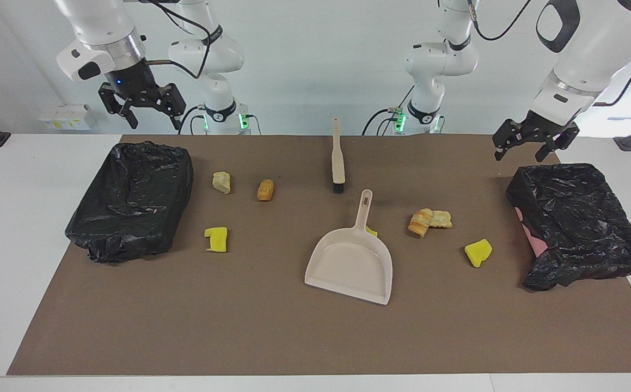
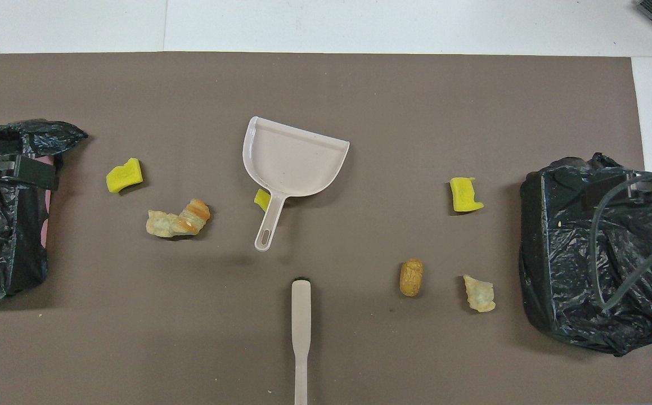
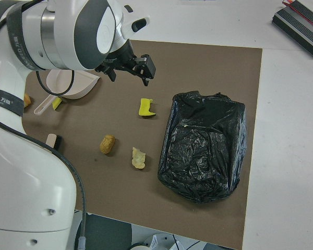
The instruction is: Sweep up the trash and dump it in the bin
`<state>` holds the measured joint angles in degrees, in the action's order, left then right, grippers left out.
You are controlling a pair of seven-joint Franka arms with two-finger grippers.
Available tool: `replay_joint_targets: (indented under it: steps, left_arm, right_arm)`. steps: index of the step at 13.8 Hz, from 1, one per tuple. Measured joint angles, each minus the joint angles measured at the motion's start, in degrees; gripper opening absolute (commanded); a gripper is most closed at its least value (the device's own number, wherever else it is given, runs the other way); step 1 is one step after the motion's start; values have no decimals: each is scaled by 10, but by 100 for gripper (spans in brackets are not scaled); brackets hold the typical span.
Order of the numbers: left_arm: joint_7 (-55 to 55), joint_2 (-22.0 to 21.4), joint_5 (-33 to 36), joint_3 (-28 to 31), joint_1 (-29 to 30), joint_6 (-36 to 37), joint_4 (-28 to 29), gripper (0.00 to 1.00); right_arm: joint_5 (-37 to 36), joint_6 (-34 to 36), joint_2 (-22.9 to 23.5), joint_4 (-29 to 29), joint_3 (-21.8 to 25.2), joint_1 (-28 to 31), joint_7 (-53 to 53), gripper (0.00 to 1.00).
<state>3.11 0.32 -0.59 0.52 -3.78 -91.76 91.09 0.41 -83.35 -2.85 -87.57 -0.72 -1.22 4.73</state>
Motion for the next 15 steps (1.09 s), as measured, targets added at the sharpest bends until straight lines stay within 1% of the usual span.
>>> replay_joint_targets:
  steps: [5,8,11,15]
  left_arm:
    - [0,-1,-8,-7,-4,6,3,100]
    - [0,-16,-17,-13,-28,-3,36,100]
    - [-9,-40,-28,-16,-81,-44,106,100]
    - [-101,-86,-38,-18,-168,-124,225,100]
  right_arm:
    - [0,0,0,0,0,1,0,100]
    - [0,0,0,0,3,6,0,100]
    - [0,-7,0,-1,3,12,0,100]
    - [0,-64,5,-23,-3,5,0,100]
